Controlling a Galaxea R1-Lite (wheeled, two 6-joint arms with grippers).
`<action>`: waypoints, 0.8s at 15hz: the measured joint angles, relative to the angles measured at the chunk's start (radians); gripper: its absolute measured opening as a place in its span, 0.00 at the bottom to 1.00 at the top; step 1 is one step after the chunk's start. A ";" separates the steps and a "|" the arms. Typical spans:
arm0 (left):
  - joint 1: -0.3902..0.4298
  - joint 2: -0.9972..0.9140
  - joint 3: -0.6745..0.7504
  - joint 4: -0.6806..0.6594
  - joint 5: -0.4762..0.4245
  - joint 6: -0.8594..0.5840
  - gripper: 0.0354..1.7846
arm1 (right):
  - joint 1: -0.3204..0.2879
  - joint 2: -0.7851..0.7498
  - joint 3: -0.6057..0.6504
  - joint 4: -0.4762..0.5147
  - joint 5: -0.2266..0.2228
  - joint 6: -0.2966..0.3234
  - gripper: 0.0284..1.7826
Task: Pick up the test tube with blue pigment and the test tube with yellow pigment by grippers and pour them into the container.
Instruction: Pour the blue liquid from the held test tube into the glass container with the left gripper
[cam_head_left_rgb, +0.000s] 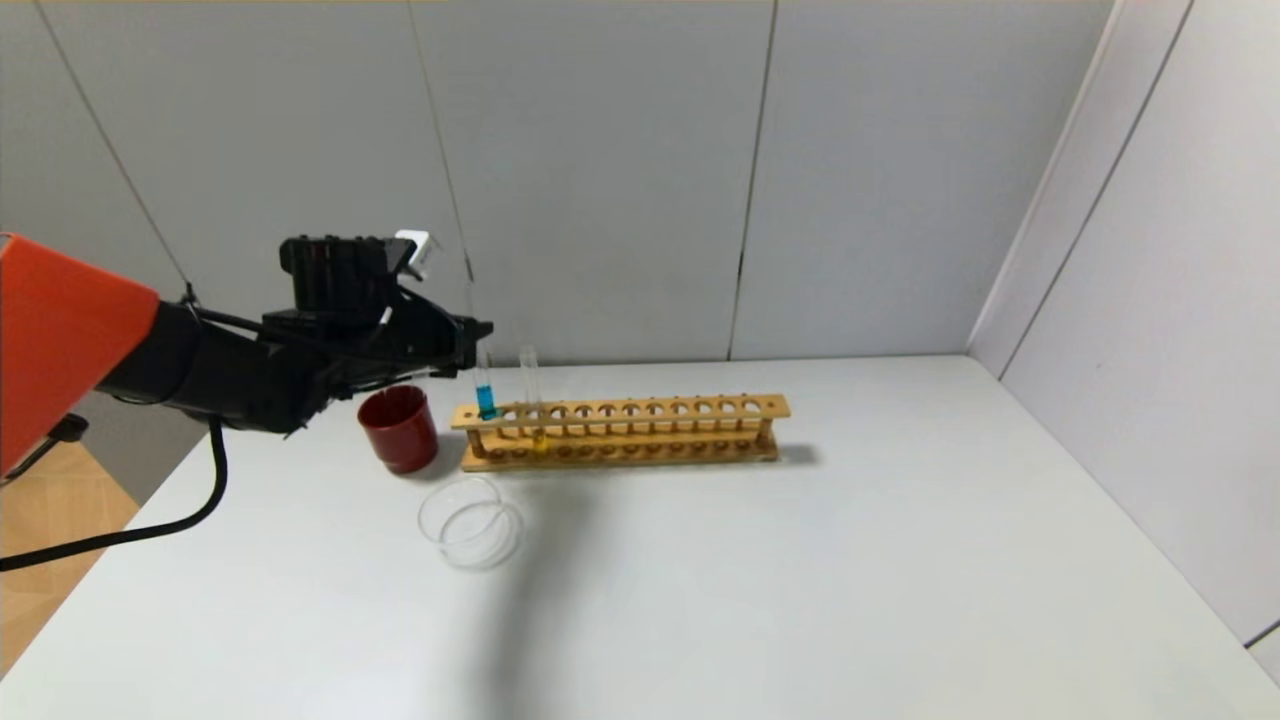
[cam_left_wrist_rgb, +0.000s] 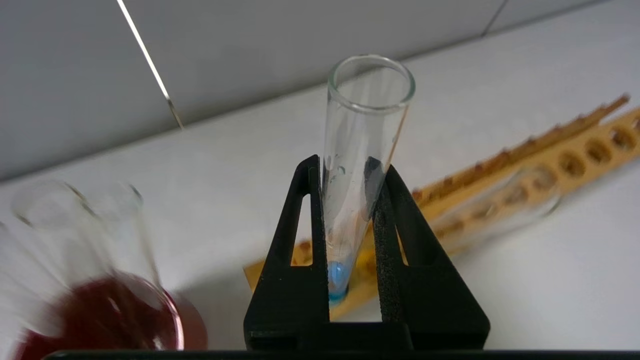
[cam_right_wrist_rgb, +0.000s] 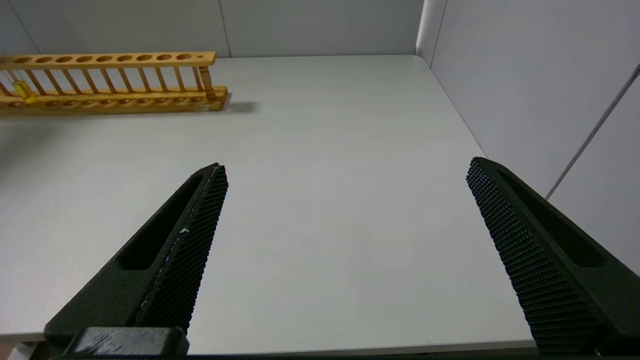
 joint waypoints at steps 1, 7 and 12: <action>0.001 -0.023 -0.063 0.058 0.009 0.002 0.16 | 0.000 0.000 0.000 0.000 0.000 0.000 0.98; 0.017 -0.218 -0.277 0.400 0.040 0.129 0.16 | 0.000 0.000 0.000 0.000 0.000 0.000 0.98; 0.082 -0.400 -0.044 0.499 0.044 0.325 0.16 | 0.000 0.000 0.000 0.000 0.000 0.000 0.98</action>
